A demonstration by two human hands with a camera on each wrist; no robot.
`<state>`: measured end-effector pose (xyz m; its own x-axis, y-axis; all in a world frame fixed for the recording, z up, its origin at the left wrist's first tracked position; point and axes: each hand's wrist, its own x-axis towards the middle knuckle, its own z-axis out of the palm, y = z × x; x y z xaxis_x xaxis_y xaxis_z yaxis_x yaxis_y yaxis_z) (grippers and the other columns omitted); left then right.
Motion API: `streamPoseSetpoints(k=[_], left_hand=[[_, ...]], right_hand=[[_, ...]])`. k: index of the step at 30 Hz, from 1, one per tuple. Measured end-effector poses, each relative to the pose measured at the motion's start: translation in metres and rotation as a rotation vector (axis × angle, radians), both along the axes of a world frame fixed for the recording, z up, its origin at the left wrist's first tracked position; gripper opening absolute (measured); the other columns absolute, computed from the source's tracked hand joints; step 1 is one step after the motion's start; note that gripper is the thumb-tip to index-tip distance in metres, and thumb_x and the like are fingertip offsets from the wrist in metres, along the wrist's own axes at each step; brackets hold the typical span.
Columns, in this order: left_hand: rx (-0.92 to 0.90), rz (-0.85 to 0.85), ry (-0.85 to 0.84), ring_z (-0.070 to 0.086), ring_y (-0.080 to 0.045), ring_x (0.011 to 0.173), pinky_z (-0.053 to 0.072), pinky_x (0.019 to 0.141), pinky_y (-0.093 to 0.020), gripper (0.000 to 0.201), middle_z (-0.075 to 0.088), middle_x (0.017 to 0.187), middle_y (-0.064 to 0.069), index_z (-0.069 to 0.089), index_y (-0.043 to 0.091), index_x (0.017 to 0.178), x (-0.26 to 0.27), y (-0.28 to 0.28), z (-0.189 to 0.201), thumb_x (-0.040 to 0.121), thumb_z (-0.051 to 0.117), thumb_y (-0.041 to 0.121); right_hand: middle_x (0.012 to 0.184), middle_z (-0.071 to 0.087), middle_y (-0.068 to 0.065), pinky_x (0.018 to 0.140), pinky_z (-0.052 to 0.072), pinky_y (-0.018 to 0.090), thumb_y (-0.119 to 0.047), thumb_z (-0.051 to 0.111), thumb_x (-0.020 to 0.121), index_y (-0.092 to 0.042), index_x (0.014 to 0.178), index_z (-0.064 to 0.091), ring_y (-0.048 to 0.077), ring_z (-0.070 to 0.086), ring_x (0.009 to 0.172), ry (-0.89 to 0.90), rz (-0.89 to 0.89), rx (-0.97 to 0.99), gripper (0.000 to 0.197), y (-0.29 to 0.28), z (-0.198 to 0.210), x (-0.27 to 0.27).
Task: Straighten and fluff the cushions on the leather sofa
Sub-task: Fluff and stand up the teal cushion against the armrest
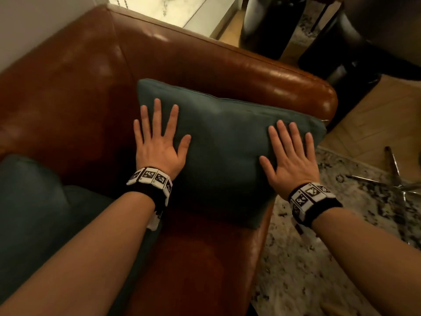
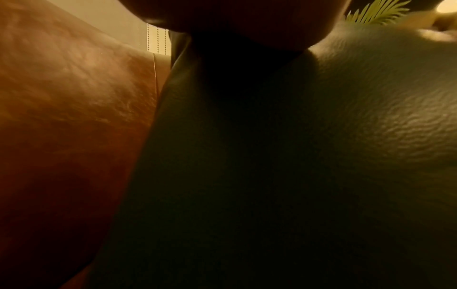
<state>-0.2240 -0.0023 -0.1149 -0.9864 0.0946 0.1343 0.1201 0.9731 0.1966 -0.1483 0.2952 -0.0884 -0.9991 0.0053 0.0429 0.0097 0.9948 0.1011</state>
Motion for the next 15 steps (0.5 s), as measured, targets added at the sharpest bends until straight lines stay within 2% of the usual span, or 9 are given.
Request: streamPoseSetpoints(k=[3, 5, 8, 12, 15], left_hand=[[0.124, 0.099, 0.007, -0.016, -0.035, 0.149, -0.002, 0.120, -0.054, 0.072, -0.017, 0.163, -0.009, -0.012, 0.026, 0.155, 0.017, 0.016, -0.001, 0.097, 0.020, 0.057], [0.186, 0.116, 0.023, -0.015, -0.036, 0.149, -0.003, 0.120, -0.053, 0.073, -0.016, 0.163, -0.010, -0.008, 0.024, 0.156, 0.031, 0.037, -0.005, 0.097, 0.022, 0.055], [0.299, 0.167, 0.060, -0.012, -0.036, 0.150, -0.003, 0.120, -0.053, 0.070, -0.009, 0.164, -0.010, 0.000, 0.025, 0.157, 0.045, 0.068, -0.013, 0.098, 0.027, 0.051], [0.466, 0.401, 0.069, -0.008, -0.034, 0.150, 0.001, 0.119, -0.057, 0.065, -0.005, 0.165, -0.008, 0.002, 0.029, 0.156, 0.055, 0.074, -0.043, 0.099, 0.023, 0.049], [0.601, 0.485, 0.034, -0.005, -0.031, 0.151, 0.001, 0.118, -0.057, 0.064, -0.003, 0.165, -0.006, 0.000, 0.031, 0.156, 0.068, 0.075, -0.074, 0.098, 0.017, 0.055]], right_hand=[[0.163, 0.017, 0.003, 0.121, 0.002, 0.051, -0.055, 0.032, 0.095, -0.023, 0.156, 0.019, 0.024, 0.006, 0.152, 0.033, 0.018, -0.054, 0.070, -0.018, 0.019, 0.001], [0.163, 0.020, 0.003, 0.121, 0.003, 0.051, -0.051, 0.033, 0.096, -0.025, 0.155, 0.021, 0.023, 0.008, 0.152, 0.048, 0.124, -0.084, 0.066, -0.046, 0.030, -0.010], [0.165, 0.006, -0.003, 0.120, 0.000, 0.053, -0.055, 0.022, 0.099, -0.035, 0.156, 0.006, 0.022, -0.002, 0.152, -0.056, 0.274, 0.002, 0.062, -0.077, 0.030, -0.036], [0.165, 0.004, -0.006, 0.120, 0.001, 0.054, -0.060, 0.015, 0.099, -0.038, 0.156, 0.001, 0.025, 0.000, 0.152, -0.069, 0.261, 0.091, 0.062, -0.068, 0.018, -0.052], [0.165, 0.002, -0.007, 0.120, -0.001, 0.053, -0.060, 0.011, 0.099, -0.039, 0.155, -0.003, 0.024, -0.003, 0.152, -0.042, 0.250, 0.101, 0.062, -0.066, 0.015, -0.050]])
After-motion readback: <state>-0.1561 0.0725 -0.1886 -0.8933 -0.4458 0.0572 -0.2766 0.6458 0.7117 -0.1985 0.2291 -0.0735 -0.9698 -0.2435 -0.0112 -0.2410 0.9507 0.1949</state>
